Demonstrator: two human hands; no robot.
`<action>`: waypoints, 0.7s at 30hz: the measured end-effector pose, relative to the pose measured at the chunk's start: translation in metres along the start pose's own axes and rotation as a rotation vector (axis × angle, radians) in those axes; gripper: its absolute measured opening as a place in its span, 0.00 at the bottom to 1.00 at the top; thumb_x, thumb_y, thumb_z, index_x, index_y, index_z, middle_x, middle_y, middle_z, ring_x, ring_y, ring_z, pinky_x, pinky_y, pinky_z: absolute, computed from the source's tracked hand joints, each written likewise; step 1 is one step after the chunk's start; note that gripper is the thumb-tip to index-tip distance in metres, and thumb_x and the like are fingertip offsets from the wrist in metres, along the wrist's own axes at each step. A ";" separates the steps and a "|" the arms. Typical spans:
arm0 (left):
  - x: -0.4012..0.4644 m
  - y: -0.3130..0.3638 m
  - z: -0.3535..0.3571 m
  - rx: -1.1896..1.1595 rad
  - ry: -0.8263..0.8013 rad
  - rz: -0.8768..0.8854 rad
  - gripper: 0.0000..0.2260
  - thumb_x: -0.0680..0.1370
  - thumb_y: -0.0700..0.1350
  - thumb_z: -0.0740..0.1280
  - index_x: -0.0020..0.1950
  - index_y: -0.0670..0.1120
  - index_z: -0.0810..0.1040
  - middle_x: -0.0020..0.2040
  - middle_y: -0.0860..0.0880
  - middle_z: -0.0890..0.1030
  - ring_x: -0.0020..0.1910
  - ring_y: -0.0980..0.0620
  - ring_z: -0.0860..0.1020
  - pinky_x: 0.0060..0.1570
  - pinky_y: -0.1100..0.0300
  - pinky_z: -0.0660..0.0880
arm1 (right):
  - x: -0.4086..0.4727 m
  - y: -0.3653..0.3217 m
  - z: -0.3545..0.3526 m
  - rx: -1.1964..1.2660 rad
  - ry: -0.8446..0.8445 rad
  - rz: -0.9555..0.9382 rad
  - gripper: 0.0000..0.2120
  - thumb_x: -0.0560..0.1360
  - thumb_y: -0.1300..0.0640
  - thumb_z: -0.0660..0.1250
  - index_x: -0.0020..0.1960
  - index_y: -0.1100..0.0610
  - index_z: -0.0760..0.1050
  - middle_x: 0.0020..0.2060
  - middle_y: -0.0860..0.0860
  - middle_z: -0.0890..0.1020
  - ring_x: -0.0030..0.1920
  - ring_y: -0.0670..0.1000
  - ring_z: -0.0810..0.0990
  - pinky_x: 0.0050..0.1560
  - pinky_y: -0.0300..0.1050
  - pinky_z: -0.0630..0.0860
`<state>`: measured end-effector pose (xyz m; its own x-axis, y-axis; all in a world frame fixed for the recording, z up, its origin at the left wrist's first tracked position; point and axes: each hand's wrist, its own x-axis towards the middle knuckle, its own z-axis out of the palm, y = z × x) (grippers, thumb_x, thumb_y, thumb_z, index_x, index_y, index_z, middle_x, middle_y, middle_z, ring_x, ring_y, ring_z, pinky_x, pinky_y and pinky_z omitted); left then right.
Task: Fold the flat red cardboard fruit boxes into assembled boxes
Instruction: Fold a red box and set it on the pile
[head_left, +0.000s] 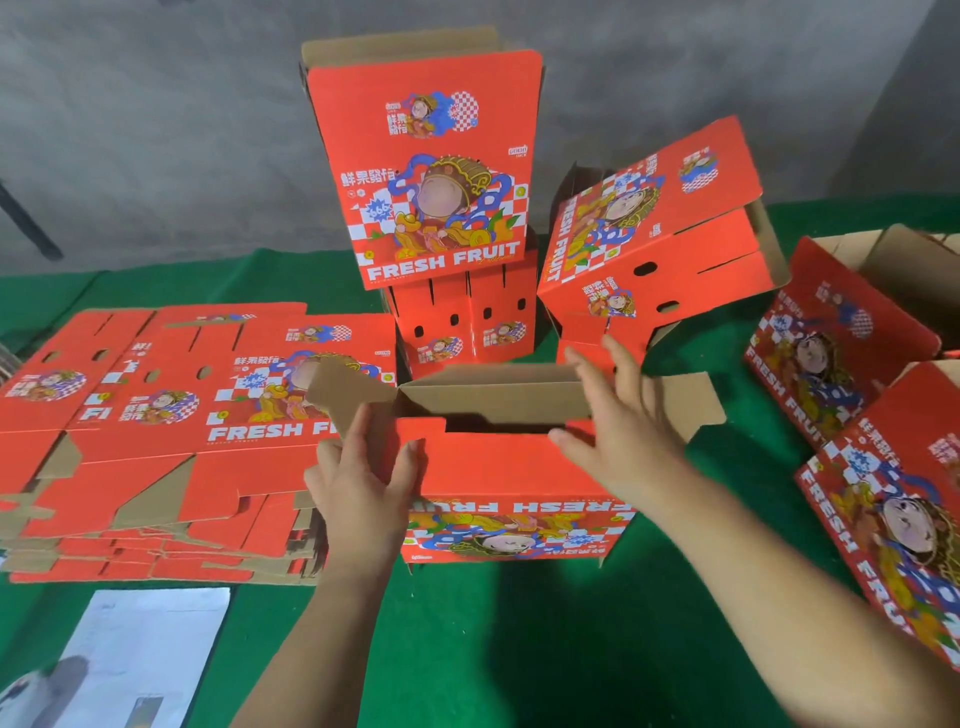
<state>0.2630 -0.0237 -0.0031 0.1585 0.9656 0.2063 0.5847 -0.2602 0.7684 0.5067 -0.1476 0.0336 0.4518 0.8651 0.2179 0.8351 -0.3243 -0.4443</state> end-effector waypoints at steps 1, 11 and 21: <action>0.001 0.004 0.001 0.038 0.008 0.006 0.31 0.80 0.55 0.71 0.81 0.57 0.64 0.60 0.45 0.70 0.55 0.47 0.63 0.60 0.46 0.66 | -0.004 -0.004 0.009 -0.168 0.056 -0.002 0.46 0.74 0.42 0.75 0.83 0.42 0.52 0.82 0.51 0.47 0.75 0.53 0.54 0.76 0.54 0.59; 0.005 -0.007 0.005 -0.181 0.080 0.243 0.32 0.79 0.46 0.62 0.82 0.42 0.56 0.47 0.65 0.73 0.45 0.43 0.75 0.48 0.35 0.73 | -0.010 -0.004 0.023 -0.015 0.238 -0.202 0.54 0.75 0.51 0.74 0.85 0.53 0.37 0.75 0.53 0.74 0.67 0.58 0.78 0.58 0.57 0.81; 0.004 -0.009 -0.007 0.125 -0.262 0.450 0.17 0.80 0.60 0.58 0.64 0.62 0.80 0.75 0.59 0.71 0.75 0.52 0.67 0.70 0.47 0.62 | -0.008 0.007 0.017 -0.143 -0.129 -0.189 0.25 0.83 0.44 0.61 0.79 0.45 0.67 0.85 0.49 0.47 0.84 0.51 0.50 0.79 0.56 0.63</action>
<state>0.2528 -0.0177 -0.0053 0.5993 0.7303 0.3278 0.5011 -0.6617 0.5578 0.5033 -0.1500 0.0139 0.2473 0.9540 0.1692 0.9409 -0.1948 -0.2769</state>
